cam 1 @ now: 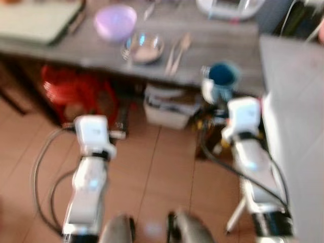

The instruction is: Setting the table

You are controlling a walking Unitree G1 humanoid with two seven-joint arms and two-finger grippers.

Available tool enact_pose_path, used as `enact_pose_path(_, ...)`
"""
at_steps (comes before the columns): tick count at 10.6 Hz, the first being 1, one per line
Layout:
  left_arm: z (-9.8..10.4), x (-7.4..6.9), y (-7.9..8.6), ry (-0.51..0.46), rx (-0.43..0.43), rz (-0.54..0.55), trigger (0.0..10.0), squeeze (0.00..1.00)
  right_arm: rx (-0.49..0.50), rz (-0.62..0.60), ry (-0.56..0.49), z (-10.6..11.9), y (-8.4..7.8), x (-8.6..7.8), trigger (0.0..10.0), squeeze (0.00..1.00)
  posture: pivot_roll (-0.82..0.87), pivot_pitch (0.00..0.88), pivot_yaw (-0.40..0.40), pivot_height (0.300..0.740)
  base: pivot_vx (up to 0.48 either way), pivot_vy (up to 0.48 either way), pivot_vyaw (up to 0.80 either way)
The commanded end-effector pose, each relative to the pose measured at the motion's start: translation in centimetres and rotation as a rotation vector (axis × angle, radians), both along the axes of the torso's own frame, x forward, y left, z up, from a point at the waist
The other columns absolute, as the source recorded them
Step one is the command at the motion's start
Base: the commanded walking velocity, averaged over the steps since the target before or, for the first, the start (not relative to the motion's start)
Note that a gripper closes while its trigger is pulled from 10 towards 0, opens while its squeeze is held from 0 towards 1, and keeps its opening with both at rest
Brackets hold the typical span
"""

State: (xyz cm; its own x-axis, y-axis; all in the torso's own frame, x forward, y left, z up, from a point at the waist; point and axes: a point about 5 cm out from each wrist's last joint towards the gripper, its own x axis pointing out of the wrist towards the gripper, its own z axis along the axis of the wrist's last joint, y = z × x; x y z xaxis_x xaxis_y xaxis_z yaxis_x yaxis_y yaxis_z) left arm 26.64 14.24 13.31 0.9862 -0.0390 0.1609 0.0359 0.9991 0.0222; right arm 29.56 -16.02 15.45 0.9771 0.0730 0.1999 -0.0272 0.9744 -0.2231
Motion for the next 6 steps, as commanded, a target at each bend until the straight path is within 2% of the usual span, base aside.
enact_pose_path(1,0.2,-0.1,0.6,-0.011,0.024,0.019,10.0,0.0,0.01,0.031,-0.045,1.0,0.8,-0.1,10.0,0.0,0.01,0.192,-0.036,0.74,0.472,0.0,0.0)
enact_pose_path(3,0.8,-0.1,0.3,-0.031,0.019,0.009,10.0,0.0,-0.023,0.02,-0.103,1.9,0.9,0.0,10.0,0.0,0.01,0.195,-0.034,0.74,0.472,0.0,0.0)
enact_pose_path(6,1.4,-0.1,0.0,-0.052,0.007,-0.005,10.0,0.0,-0.073,0.003,-0.226,4.6,0.6,0.8,10.0,0.0,0.02,0.198,-0.032,0.74,0.477,0.0,0.0)
